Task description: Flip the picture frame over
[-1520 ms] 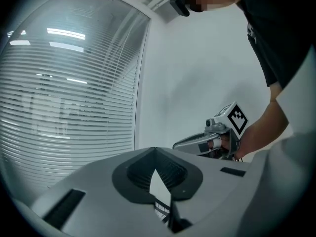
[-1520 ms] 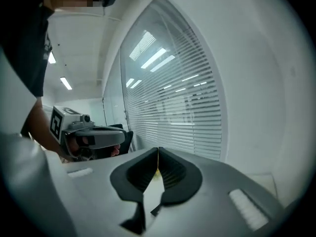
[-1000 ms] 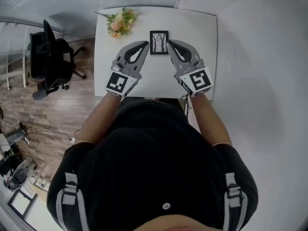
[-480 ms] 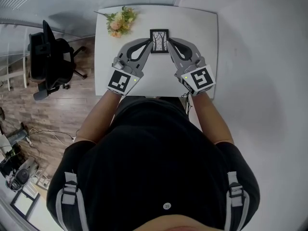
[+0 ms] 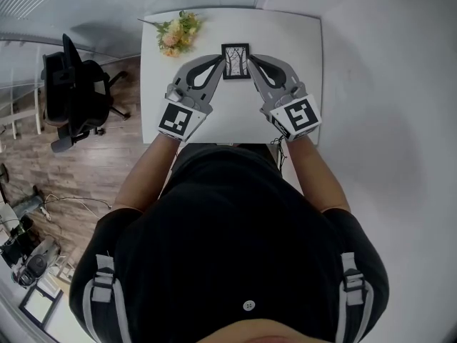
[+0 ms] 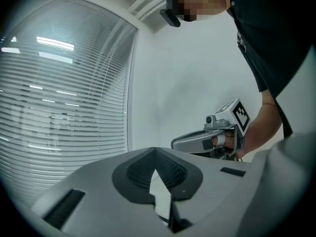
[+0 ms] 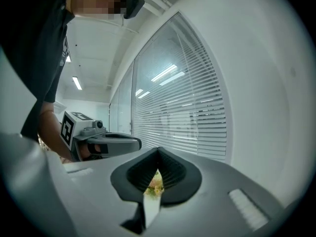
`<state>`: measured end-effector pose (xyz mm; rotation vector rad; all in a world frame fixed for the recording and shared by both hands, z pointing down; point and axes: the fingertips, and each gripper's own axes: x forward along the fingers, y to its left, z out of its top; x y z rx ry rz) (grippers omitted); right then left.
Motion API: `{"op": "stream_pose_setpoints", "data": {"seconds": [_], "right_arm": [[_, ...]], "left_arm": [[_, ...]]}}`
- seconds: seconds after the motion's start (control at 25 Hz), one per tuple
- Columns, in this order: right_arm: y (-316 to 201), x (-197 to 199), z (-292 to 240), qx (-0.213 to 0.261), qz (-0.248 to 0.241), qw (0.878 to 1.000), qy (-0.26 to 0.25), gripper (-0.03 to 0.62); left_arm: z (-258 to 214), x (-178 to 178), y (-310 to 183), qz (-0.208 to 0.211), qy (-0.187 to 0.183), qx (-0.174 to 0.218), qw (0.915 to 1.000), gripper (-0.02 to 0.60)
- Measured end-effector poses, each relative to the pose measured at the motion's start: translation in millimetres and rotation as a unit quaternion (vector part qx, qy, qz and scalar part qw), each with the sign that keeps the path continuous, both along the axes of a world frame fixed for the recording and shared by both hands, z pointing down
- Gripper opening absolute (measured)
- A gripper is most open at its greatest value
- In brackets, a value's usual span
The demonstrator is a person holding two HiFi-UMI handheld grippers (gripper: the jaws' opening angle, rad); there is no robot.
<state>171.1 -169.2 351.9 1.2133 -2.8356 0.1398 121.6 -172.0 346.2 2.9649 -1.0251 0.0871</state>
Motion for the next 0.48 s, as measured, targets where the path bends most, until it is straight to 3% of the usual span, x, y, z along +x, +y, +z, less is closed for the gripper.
{"op": "stream_pose_setpoints", "data": {"seconds": [0.48], "right_arm": [[-0.3,2.0,-5.1,0.002,0.005,1.0,-0.005,0.009]], "left_arm": [[-1.6,-2.4,-4.3,-0.007,0.013,-0.014,0.9998,0.002]]}}
